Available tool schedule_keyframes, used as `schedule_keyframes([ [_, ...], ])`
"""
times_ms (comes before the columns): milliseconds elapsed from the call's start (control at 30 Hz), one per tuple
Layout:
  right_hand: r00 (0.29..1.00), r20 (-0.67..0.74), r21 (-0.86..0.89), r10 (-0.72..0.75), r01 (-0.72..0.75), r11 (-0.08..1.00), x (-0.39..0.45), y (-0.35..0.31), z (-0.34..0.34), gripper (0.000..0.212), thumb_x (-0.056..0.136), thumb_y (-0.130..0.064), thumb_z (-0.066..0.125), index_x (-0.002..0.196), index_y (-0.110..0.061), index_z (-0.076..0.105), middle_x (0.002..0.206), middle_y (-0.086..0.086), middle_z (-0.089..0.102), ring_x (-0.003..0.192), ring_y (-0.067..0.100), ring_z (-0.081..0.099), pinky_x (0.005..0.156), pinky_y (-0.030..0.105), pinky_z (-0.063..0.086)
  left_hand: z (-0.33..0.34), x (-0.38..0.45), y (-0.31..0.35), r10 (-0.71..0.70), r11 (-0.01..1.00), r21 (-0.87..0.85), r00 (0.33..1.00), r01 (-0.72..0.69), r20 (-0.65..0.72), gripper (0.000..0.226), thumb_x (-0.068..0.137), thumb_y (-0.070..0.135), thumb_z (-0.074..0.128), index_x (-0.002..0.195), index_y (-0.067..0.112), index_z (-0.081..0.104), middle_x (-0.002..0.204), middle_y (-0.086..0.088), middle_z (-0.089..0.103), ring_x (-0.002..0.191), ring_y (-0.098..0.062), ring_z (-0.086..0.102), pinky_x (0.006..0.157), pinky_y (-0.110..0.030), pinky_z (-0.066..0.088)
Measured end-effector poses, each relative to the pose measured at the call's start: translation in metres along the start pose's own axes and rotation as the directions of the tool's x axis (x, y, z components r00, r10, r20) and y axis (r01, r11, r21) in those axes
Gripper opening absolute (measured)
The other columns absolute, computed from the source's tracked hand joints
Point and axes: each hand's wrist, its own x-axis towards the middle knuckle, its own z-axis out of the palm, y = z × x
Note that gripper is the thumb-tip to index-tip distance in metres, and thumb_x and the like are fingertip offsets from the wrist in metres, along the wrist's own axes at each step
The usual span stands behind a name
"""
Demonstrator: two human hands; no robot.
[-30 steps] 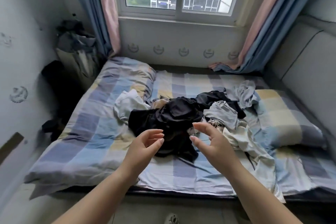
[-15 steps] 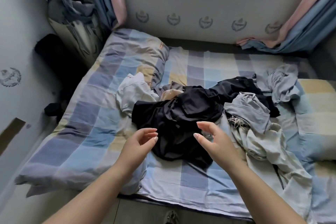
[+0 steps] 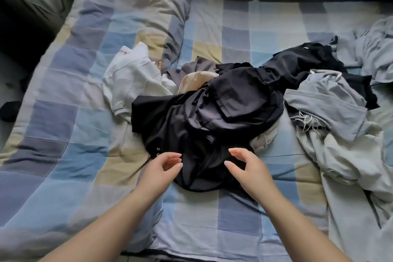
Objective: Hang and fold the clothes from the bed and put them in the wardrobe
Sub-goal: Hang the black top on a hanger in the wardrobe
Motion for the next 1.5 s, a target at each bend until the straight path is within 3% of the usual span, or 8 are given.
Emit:
schedule_keyframes([
  [167,1.000,0.005,-0.102,-0.014,0.014,0.995,0.062,0.041,0.058,0.051,0.089,-0.034,0.061,0.137,-0.026,0.046,0.144,-0.006,0.040,0.133,0.006,0.035,0.102,0.017,0.027,0.020,0.071,-0.061,-0.056,0.989,0.137,0.998,0.059,-0.031,0.029,0.087,0.012,0.066,0.116,0.016,0.063,0.111,0.003,0.063,0.106,-0.009,0.058,0.097,-0.024,0.043],
  [400,0.999,-0.023,-0.208,-0.044,0.038,0.977,0.108,0.078,0.115,0.063,0.090,-0.040,0.058,0.145,-0.036,0.028,0.132,-0.006,0.042,0.115,0.007,0.047,0.085,0.023,0.042,0.013,0.137,-0.115,-0.017,0.977,0.190,0.916,0.101,-0.400,0.079,0.085,0.018,0.069,0.150,0.026,0.024,0.113,0.000,0.045,0.098,-0.013,0.051,0.091,-0.025,0.039],
  [500,0.997,-0.046,-0.237,-0.066,0.053,0.970,0.120,0.084,0.126,0.063,0.090,-0.039,0.059,0.145,-0.033,0.029,0.128,-0.005,0.045,0.113,0.008,0.050,0.084,0.025,0.045,-0.001,0.165,-0.131,-0.036,0.965,0.231,0.936,0.124,-0.350,0.070,0.084,0.022,0.070,0.146,0.022,0.037,0.111,-0.002,0.056,0.096,-0.017,0.059,0.092,-0.034,0.049],
  [700,0.977,-0.207,-0.087,-0.052,0.034,0.996,0.141,0.076,0.126,0.016,0.088,-0.027,0.063,0.104,-0.024,0.063,0.088,-0.011,0.062,0.082,0.006,0.058,0.074,0.025,0.045,0.000,0.178,-0.122,0.018,0.978,0.203,0.936,0.057,-0.351,0.003,0.086,0.023,0.068,0.084,0.025,0.067,0.083,0.006,0.068,0.084,-0.017,0.065,0.083,-0.039,0.054],
  [933,0.976,-0.196,0.262,-0.095,0.145,0.954,0.123,0.024,0.102,0.014,0.089,-0.021,0.063,0.081,-0.032,0.060,0.078,-0.009,0.064,0.074,-0.001,0.059,0.067,0.007,0.042,0.029,0.138,-0.077,0.098,0.995,0.008,0.983,-0.098,-0.158,0.020,0.083,0.010,0.070,0.090,0.027,0.065,0.083,0.006,0.068,0.073,0.000,0.061,0.069,-0.006,0.044],
  [1100,0.977,-0.194,0.407,-0.092,0.166,0.898,0.097,-0.019,0.053,0.008,0.090,-0.018,0.061,0.087,-0.025,0.062,0.096,0.001,0.066,0.088,0.005,0.063,0.077,0.012,0.044,0.032,0.103,-0.014,0.257,0.965,0.046,0.966,-0.258,0.013,0.041,0.083,0.018,0.072,0.112,0.044,0.058,0.104,0.016,0.067,0.100,0.004,0.061,0.088,-0.019,0.049],
  [1300,0.960,-0.171,0.476,-0.221,0.277,0.835,0.053,-0.068,0.006,0.013,0.092,-0.009,0.058,0.086,-0.020,0.061,0.077,-0.018,0.065,0.076,-0.005,0.060,0.071,0.009,0.044,0.026,0.078,0.060,0.451,0.887,0.086,0.891,-0.454,0.051,0.054,0.083,0.017,0.071,0.117,0.054,0.050,0.115,0.020,0.060,0.109,0.003,0.056,0.093,-0.025,0.049],
  [1500,0.900,-0.190,0.526,-0.392,0.431,0.733,-0.001,-0.137,-0.060,0.011,0.088,-0.014,0.062,0.085,-0.024,0.064,0.083,-0.013,0.067,0.084,0.002,0.063,0.079,0.014,0.046,0.007,0.030,0.153,0.570,0.818,0.036,0.818,-0.574,0.080,0.034,0.080,0.006,0.071,0.106,0.027,0.068,0.106,0.006,0.068,0.101,-0.005,0.064,0.087,-0.026,0.053],
])
